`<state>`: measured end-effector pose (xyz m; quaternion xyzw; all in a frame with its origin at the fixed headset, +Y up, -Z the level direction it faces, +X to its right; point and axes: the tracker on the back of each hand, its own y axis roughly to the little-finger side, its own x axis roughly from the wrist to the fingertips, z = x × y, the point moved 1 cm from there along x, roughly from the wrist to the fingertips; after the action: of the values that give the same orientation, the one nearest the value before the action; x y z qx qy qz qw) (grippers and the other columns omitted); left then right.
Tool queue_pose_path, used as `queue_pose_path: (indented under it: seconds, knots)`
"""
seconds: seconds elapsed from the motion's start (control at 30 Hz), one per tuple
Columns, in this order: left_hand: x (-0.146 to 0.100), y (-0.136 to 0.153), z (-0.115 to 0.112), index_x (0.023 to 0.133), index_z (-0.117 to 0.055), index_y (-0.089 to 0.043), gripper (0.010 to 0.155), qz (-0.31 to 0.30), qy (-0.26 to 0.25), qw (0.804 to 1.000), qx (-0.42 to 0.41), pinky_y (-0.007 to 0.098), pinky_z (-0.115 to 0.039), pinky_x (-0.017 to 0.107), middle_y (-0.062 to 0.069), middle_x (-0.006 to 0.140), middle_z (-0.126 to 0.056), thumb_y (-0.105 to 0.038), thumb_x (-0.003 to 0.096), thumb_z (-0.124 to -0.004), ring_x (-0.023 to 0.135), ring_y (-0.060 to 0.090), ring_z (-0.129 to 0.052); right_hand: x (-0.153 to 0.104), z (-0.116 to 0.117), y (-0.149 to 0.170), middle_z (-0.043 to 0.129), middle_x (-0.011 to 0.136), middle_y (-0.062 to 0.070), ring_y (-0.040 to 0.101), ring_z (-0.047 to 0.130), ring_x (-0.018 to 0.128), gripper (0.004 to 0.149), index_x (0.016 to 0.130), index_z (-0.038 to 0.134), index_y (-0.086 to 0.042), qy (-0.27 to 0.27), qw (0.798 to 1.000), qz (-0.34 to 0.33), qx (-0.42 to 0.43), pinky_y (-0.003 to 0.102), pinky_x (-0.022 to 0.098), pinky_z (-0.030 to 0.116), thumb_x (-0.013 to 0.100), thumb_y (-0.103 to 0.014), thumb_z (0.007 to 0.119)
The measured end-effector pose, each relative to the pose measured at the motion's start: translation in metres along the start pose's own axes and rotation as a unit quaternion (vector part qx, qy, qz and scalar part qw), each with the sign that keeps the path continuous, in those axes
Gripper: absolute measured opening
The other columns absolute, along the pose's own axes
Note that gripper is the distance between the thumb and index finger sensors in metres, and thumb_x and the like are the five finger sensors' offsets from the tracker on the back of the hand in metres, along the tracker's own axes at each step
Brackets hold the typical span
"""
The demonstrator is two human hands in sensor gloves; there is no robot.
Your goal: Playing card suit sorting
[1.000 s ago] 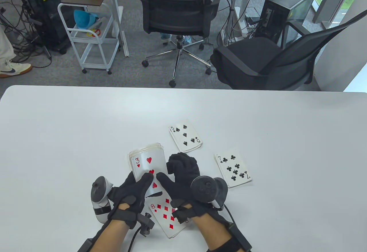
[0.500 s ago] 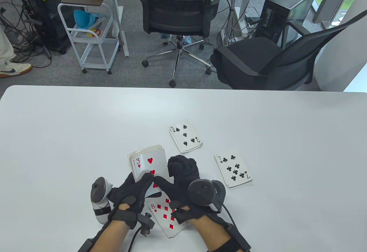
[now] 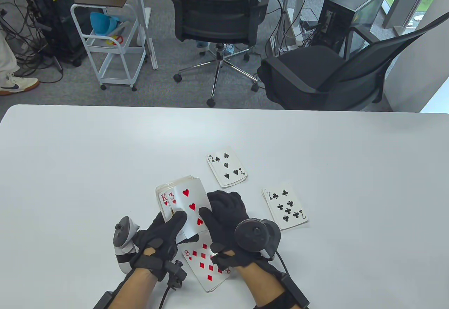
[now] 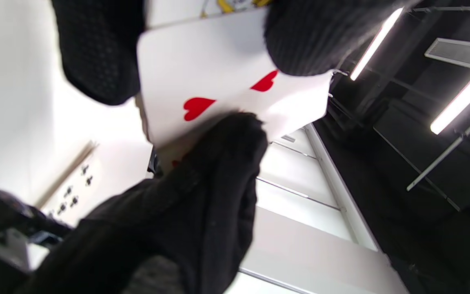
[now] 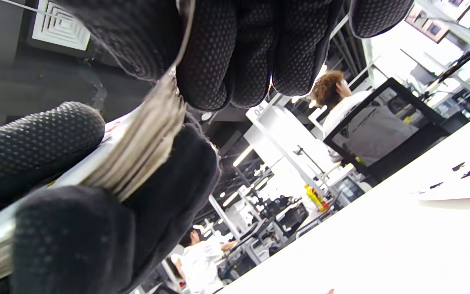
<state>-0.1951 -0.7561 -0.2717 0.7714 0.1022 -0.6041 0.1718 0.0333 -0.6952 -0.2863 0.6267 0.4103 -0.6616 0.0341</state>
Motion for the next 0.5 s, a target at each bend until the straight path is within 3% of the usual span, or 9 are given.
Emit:
queue_pose_path:
  seconds: [0.1,0.3,0.5]
  knots:
    - [0.000,-0.002,0.003,0.103,-0.061,-0.026,0.058,-0.004,-0.008,1.000,0.006,0.042,-0.094,0.049,0.001,0.100,-0.080,-0.046,0.0536,-0.084,0.085,0.029,-0.094,0.004,0.000,0.003,0.070,0.102,0.013,0.046,0.063,0.099,0.045,0.086,0.079,-0.012,-0.045,0.999,0.010,0.012,0.072,0.071,0.043,0.052,-0.040,0.085]
    - [-0.003,-0.014,0.008,0.103,-0.061,-0.026,0.058,-0.030,-0.032,0.998,0.047,0.043,-0.092,0.051,0.000,0.101,-0.079,-0.046,0.0537,-0.083,0.086,0.029,-0.092,0.008,-0.006,0.009,0.071,0.102,0.013,0.047,0.060,0.100,0.040,0.082,0.084,-0.014,-0.078,0.996,0.038,-0.008,0.074,0.070,0.040,0.053,-0.040,0.086]
    - [-0.006,-0.029,0.015,0.103,-0.062,-0.026,0.057,-0.072,-0.053,0.996,0.030,0.042,-0.093,0.049,0.000,0.100,-0.080,-0.045,0.0540,-0.082,0.085,0.029,-0.094,0.009,-0.016,0.037,0.071,0.101,0.014,0.048,0.060,0.100,0.039,0.082,0.087,-0.011,-0.062,0.990,0.123,0.024,0.074,0.069,0.040,0.054,-0.037,0.085]
